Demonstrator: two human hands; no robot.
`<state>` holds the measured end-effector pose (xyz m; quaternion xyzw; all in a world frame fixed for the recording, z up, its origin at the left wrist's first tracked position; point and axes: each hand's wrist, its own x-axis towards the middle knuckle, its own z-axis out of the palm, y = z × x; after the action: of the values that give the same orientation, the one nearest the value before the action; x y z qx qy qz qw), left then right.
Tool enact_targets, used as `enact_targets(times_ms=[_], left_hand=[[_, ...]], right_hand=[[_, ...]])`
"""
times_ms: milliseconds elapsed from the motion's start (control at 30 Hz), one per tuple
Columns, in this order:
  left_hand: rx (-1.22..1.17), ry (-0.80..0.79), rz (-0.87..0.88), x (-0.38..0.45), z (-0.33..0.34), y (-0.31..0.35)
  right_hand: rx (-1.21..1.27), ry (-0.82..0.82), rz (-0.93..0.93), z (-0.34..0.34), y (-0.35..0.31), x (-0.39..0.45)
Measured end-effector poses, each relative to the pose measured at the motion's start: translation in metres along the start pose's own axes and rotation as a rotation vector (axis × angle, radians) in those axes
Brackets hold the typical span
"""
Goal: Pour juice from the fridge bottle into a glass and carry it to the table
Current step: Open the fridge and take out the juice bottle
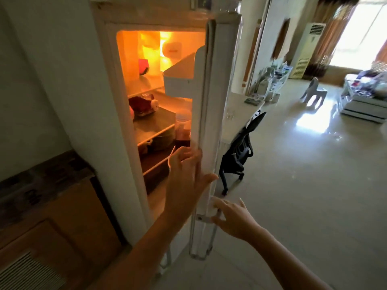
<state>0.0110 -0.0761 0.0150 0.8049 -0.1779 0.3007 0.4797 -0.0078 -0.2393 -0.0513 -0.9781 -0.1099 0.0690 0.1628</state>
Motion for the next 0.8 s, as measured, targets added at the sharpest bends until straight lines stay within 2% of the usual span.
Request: enact_targets(times_ms=[133,267,367,467,567,800], left_hand=[[0.059,-0.061,0.093,-0.007,0.034,0.028],[0.161,-0.165,0.277,-0.008,0.059,0.041],[0.257,-0.185,0.364,-0.001,0.074,0.038],[0.233,-0.135,0.221,0.019,0.083,0.036],[0.184,-0.109,0.062,0.046,0.095,0.027],[0.018,-0.313,-0.122,0.073,0.135,0.026]], right_hand=[[0.098,0.036,0.065,-0.005,0.036,-0.02],[0.221,0.091,0.141,-0.01,0.067,-0.036],[0.287,0.237,0.151,-0.015,0.087,-0.047],[0.311,0.443,0.114,-0.018,0.107,-0.052],[0.288,0.524,0.121,-0.028,0.12,-0.055],[0.367,0.662,0.201,-0.049,0.131,-0.06]])
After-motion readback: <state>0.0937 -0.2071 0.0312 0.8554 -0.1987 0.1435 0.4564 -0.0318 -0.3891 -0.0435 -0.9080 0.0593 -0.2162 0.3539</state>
